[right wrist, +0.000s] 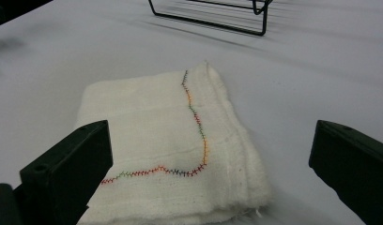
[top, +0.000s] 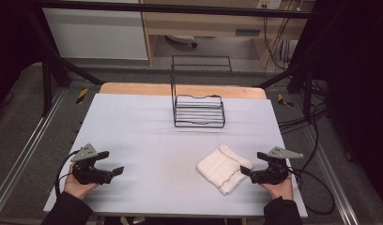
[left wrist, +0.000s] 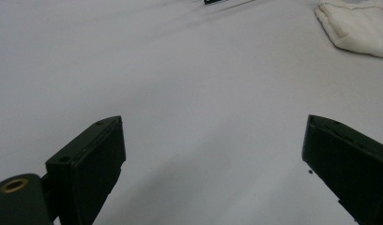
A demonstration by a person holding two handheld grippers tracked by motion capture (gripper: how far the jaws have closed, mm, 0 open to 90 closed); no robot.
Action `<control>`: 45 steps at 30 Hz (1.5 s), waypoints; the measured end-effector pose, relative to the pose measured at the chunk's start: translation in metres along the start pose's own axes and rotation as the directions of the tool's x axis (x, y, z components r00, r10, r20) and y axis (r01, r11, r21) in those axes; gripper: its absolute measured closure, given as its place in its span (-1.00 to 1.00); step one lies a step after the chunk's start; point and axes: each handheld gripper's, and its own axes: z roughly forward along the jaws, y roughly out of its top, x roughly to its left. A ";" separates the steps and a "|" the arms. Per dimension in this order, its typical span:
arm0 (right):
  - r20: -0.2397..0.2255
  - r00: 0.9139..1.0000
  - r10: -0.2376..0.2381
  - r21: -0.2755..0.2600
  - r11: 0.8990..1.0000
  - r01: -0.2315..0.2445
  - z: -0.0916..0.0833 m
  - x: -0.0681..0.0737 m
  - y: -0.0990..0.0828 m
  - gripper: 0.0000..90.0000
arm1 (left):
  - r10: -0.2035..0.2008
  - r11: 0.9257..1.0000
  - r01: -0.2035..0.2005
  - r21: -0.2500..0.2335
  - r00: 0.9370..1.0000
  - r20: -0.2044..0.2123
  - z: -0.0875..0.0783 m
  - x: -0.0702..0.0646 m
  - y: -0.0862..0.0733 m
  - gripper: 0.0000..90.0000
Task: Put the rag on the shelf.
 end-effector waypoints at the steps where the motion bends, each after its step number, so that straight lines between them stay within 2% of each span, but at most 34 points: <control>1: 0.000 1.000 -0.003 0.000 1.000 0.003 0.000 0.000 0.000 -0.99 | -0.002 1.000 0.002 0.000 1.000 0.000 0.000 0.000 0.000 -0.86; 12: 0.014 1.000 -0.014 0.019 1.000 0.014 0.003 0.006 0.003 -0.99 | -0.002 1.000 0.002 0.004 1.000 -0.007 0.000 0.001 -0.001 -0.86; 27: 0.004 0.999 -0.051 0.055 0.997 0.050 0.020 0.033 0.016 -0.91 | -0.010 1.000 0.010 0.004 1.000 -0.016 -0.001 0.001 -0.002 -0.86; 32: 0.005 0.997 -0.081 0.096 0.992 0.080 0.035 0.052 0.021 -0.78 | -0.003 1.000 0.004 0.010 1.000 -0.020 -0.001 0.000 -0.002 -0.86; 33: 0.005 0.997 -0.081 0.096 0.992 0.080 0.035 0.052 0.021 -0.78 | -0.003 1.000 0.004 0.010 1.000 -0.020 -0.001 0.000 -0.002 -0.86; 38: -0.053 0.993 -0.106 0.144 0.983 0.113 0.052 0.072 0.023 -0.52 | -0.004 1.000 0.004 0.011 1.000 -0.025 -0.002 0.000 -0.002 -0.86; 40: -0.061 0.989 -0.133 0.150 0.979 0.141 0.057 0.078 0.024 -0.43 | -0.002 1.000 0.003 0.014 1.000 -0.029 -0.002 0.000 -0.002 -0.86; 41: -0.061 0.989 -0.133 0.150 0.979 0.141 0.057 0.078 0.024 -0.43 | -0.002 1.000 0.003 0.014 1.000 -0.029 -0.002 0.000 -0.002 -0.86; 42: -0.082 0.987 -0.140 0.155 0.976 0.152 0.061 0.084 0.024 -0.31 | -0.002 1.000 0.003 0.015 1.000 -0.031 -0.001 0.000 -0.002 -0.85; 44: -0.088 0.984 -0.157 0.174 0.970 0.170 0.067 0.089 0.024 -0.23 | -0.004 1.000 0.004 0.017 0.999 -0.032 -0.001 0.000 -0.002 -0.85; 45: -0.088 0.984 -0.157 0.174 0.970 0.170 0.067 0.089 0.024 -0.23 | -0.004 1.000 0.004 0.017 0.999 -0.032 -0.001 0.000 -0.002 -0.85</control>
